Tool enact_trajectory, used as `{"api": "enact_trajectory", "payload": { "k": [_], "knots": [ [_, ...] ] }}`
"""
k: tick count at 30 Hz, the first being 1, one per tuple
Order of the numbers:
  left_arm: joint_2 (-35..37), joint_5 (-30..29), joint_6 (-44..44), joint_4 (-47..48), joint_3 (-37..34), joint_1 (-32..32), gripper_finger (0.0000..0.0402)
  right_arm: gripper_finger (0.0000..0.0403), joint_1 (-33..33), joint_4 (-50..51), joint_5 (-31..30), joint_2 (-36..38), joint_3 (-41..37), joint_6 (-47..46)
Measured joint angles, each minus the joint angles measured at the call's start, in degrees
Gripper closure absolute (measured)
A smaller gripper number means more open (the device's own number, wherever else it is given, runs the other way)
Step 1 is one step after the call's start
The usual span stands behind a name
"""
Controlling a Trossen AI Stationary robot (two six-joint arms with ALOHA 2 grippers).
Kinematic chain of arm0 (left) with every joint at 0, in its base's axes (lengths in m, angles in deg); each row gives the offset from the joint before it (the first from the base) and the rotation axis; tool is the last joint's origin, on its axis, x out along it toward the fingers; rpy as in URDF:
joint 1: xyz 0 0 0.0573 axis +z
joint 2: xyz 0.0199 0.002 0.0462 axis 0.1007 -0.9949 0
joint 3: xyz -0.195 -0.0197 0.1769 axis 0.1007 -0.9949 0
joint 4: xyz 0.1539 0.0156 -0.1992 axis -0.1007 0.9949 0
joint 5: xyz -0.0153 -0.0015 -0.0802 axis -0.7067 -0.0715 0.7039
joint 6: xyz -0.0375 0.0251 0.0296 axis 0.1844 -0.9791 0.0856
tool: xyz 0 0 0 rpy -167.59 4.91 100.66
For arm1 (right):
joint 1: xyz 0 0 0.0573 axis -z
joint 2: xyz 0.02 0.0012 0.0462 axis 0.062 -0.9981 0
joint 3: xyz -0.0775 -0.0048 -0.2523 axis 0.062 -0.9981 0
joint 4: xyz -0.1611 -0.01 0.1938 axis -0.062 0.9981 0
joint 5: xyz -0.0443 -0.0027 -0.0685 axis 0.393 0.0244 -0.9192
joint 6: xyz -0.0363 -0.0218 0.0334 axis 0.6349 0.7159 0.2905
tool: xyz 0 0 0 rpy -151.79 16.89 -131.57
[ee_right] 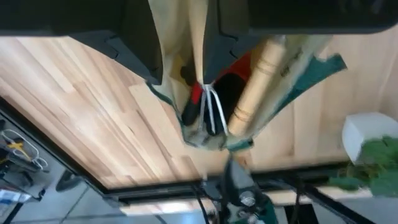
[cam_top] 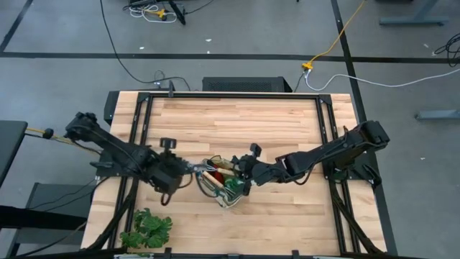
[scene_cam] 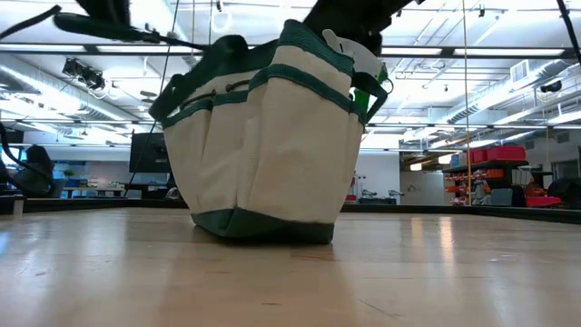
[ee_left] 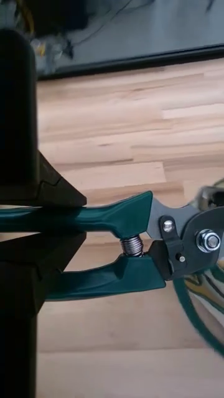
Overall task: Pick & Place Garden tools in Gardening bag
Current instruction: Put the green shear scissors into the gardening bag
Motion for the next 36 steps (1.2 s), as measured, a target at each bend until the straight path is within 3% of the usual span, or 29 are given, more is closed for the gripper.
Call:
{"api": "enact_trajectory", "payload": {
  "k": [8,15,21,36],
  "knots": [
    [-11.08,-4.61,-12.71,8.58,13.32,3.62,0.0348,0.0286,0.0,7.74,-0.47,4.15,0.0,-0.3],
    [-18.52,-7.57,-28.99,8.84,22.84,6.37,0.0348,0.0286,0.0,13.32,-2.61,6.44,0.0,-2.74],
    [-22.06,-13.28,-43.13,8.96,24.17,6.77,0.0348,0.0286,0.0,17.06,-2.9,7.12,0.0,-3.13],
    [-27.1,-17.54,-57.94,-0.23,24.17,6.69,0.0346,0.0286,0.0,18.16,-3.02,7.14,0.0,-3.1]
  ]
}}
